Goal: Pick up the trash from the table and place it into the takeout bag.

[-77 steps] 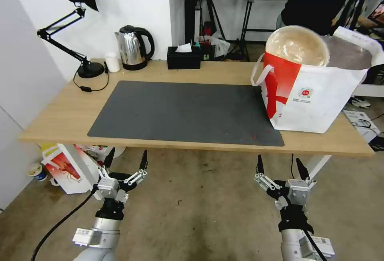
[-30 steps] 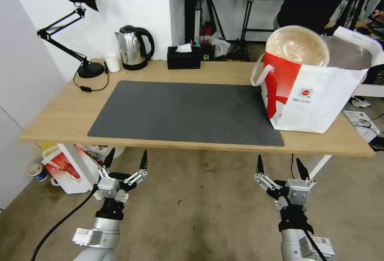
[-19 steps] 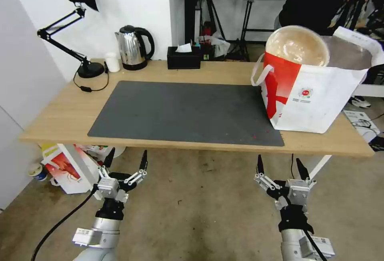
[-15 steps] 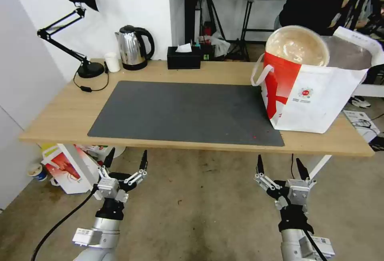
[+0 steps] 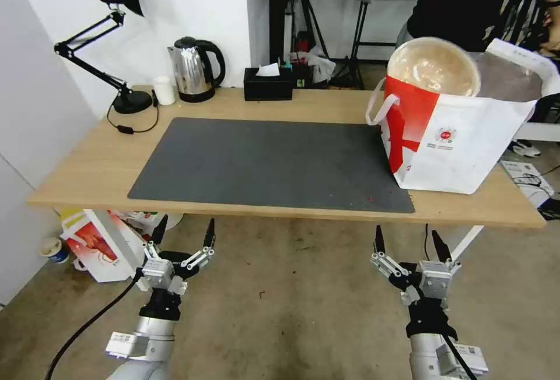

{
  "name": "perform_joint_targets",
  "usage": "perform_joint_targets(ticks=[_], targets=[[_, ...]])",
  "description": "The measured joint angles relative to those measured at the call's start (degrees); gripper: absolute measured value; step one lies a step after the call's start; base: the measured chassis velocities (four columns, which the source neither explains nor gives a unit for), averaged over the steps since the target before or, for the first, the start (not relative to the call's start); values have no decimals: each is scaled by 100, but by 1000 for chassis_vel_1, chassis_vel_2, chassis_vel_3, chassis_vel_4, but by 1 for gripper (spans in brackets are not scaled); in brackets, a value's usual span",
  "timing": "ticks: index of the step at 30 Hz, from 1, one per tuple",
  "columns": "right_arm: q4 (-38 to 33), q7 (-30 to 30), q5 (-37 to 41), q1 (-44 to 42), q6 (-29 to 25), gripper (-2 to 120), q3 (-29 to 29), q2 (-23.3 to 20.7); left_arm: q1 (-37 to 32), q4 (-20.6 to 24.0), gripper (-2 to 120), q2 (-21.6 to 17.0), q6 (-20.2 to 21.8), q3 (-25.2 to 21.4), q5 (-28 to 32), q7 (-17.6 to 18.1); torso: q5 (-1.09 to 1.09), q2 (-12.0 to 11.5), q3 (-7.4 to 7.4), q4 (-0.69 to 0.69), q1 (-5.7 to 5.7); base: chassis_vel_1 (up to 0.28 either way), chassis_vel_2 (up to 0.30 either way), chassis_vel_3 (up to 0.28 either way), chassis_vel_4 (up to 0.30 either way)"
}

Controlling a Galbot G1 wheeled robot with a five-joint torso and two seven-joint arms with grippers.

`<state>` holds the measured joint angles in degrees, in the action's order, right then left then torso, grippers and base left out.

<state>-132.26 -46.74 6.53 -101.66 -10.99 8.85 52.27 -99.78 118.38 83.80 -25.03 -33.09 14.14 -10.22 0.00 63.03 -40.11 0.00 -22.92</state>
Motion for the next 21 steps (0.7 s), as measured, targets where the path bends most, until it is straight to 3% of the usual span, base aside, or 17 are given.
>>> perform_joint_targets(ticks=[21], targets=[[0,0,0,0,0,100,0,0,0,0,100,0,0,0,0,0,0,0,0,0,0,0,0,0,0]])
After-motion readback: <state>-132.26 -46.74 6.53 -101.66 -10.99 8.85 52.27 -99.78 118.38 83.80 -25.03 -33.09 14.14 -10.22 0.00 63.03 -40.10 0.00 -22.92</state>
